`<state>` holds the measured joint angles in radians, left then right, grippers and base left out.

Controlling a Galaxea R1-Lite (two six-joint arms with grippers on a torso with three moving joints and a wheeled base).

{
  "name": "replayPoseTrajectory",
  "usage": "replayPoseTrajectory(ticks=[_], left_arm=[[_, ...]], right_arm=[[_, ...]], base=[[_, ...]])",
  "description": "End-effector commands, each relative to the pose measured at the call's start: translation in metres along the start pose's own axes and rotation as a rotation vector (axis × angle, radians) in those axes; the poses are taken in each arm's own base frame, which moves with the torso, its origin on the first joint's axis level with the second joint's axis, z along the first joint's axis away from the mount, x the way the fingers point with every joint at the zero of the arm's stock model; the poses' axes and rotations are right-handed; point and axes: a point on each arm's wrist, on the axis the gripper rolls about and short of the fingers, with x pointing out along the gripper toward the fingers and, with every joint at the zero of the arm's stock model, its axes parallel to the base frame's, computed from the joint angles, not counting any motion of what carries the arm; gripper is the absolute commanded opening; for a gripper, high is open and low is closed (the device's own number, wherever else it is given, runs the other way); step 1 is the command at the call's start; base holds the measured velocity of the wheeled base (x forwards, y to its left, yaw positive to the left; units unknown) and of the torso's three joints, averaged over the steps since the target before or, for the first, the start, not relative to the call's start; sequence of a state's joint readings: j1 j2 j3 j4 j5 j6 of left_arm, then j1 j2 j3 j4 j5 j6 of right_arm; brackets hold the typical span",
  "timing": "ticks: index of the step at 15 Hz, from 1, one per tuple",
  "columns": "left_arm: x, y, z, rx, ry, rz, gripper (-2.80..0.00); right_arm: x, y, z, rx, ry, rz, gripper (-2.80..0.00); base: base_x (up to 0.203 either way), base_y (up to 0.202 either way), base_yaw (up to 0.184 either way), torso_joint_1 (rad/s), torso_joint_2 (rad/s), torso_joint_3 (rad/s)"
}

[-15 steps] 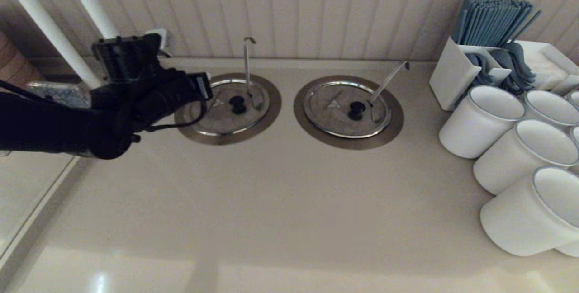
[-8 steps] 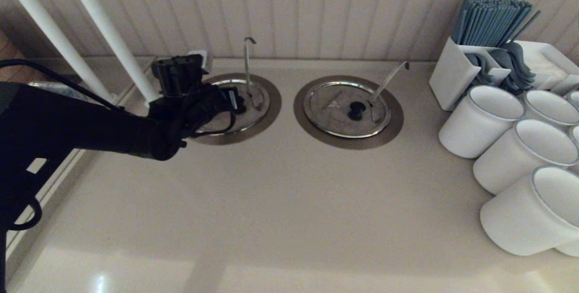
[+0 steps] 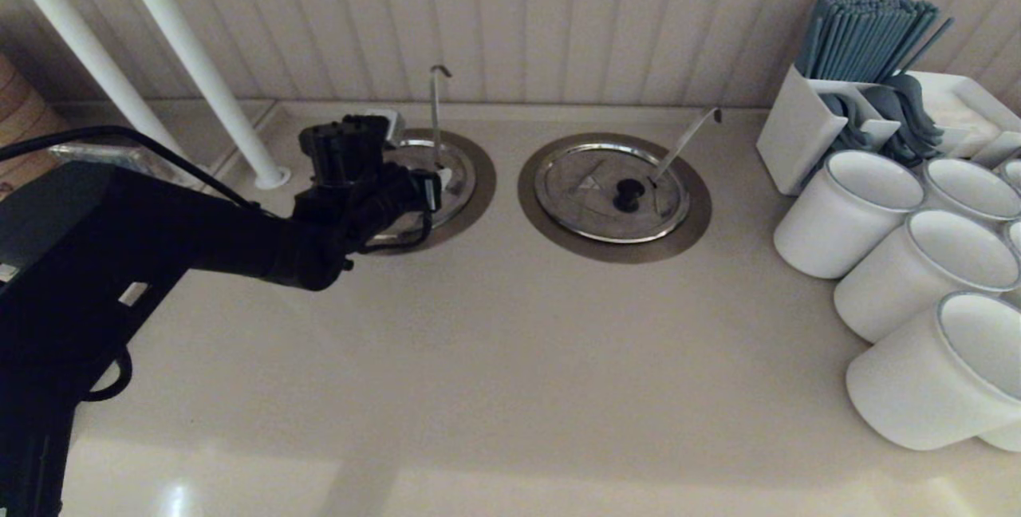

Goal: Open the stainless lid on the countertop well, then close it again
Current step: Open the lid

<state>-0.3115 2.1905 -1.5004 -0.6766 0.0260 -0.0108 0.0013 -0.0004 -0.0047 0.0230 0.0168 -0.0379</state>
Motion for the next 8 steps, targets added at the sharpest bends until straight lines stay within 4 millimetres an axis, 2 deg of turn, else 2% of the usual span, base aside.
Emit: replayPoseTrajectory(ticks=[1,4,8], left_arm=[[0.012,0.005,-0.016,0.004,-0.011,0.012,0.0],[0.03,0.016,-0.021,0.005,-0.097,0.098,0.0],[0.032,0.023,-0.022,0.005,-0.099,0.119,0.0]], right_arm=[[0.0,0.0,0.0,0.0,0.002,0.0,-2.8],[0.0,0.0,0.0,0.0,0.001,0.0,-2.8],[0.0,0.0,0.0,0.0,0.001,0.0,-2.8]], base=[[0.0,0.0,0.0,0.0,0.0,0.0],[0.0,0.0,0.0,0.0,0.0,0.0],[0.0,0.0,0.0,0.0,0.0,0.0]])
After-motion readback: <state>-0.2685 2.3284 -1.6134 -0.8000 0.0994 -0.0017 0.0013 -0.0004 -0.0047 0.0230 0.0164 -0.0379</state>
